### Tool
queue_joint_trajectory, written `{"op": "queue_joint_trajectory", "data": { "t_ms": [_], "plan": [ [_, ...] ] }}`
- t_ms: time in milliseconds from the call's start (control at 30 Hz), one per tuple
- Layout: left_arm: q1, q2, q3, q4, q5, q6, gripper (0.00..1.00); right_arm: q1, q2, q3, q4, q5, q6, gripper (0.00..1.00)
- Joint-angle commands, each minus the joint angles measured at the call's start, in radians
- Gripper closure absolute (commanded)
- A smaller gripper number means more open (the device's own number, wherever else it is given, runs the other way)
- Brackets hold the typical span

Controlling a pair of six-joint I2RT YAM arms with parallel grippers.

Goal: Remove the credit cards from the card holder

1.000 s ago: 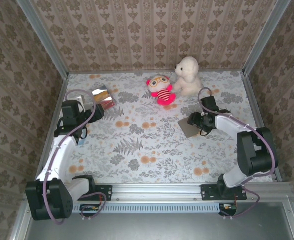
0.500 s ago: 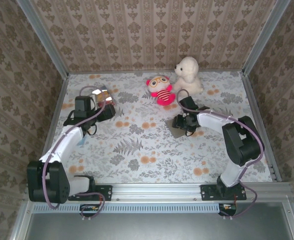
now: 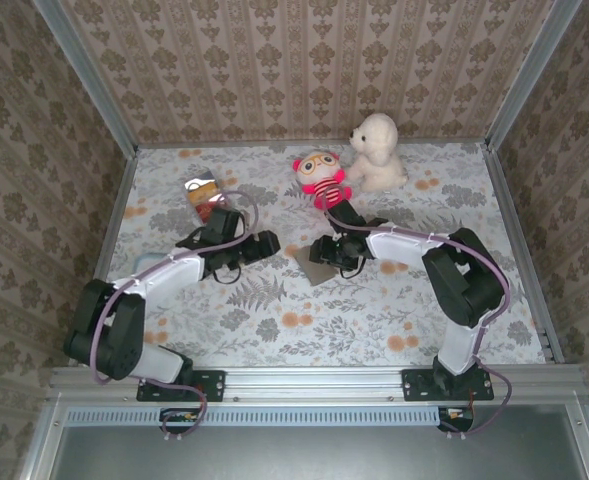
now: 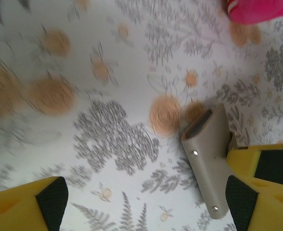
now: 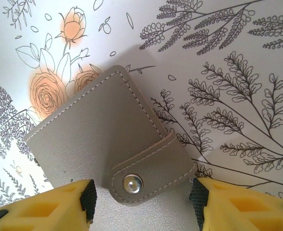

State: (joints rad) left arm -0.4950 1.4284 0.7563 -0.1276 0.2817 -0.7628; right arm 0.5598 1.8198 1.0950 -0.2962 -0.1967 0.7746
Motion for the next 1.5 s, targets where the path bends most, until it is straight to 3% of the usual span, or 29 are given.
{"op": "queue_joint_trajectory", "data": {
  "t_ms": [0, 167, 500, 700, 833, 1033, 1467],
  "plan": [
    [-0.049, 0.032, -0.034, 0.123, 0.061, -0.178, 0.14, -0.012, -0.047, 0.009, -0.056, -0.032, 0.005, 0.4],
    [-0.091, 0.124, -0.044, 0.244, 0.163, -0.252, 0.29, -0.026, -0.059, -0.012, -0.064, -0.038, -0.006, 0.4],
    [-0.106, 0.214, -0.035, 0.315, 0.222, -0.3, 0.51, -0.033, -0.035, -0.042, -0.046, -0.072, -0.017, 0.45],
    [-0.111, 0.269, -0.023, 0.347, 0.252, -0.326, 0.54, -0.033, -0.006, -0.041, -0.042, -0.084, -0.02, 0.53],
    [-0.115, 0.315, -0.024, 0.453, 0.312, -0.382, 0.61, -0.035, 0.009, -0.041, -0.034, -0.091, -0.02, 0.55],
    [-0.119, 0.348, -0.008, 0.434, 0.311, -0.385, 0.61, -0.036, 0.022, -0.043, -0.012, -0.113, -0.011, 0.55],
    [-0.12, 0.394, 0.001, 0.47, 0.394, -0.253, 0.62, -0.047, 0.062, -0.044, 0.047, -0.185, -0.031, 0.58]
  ]
}}
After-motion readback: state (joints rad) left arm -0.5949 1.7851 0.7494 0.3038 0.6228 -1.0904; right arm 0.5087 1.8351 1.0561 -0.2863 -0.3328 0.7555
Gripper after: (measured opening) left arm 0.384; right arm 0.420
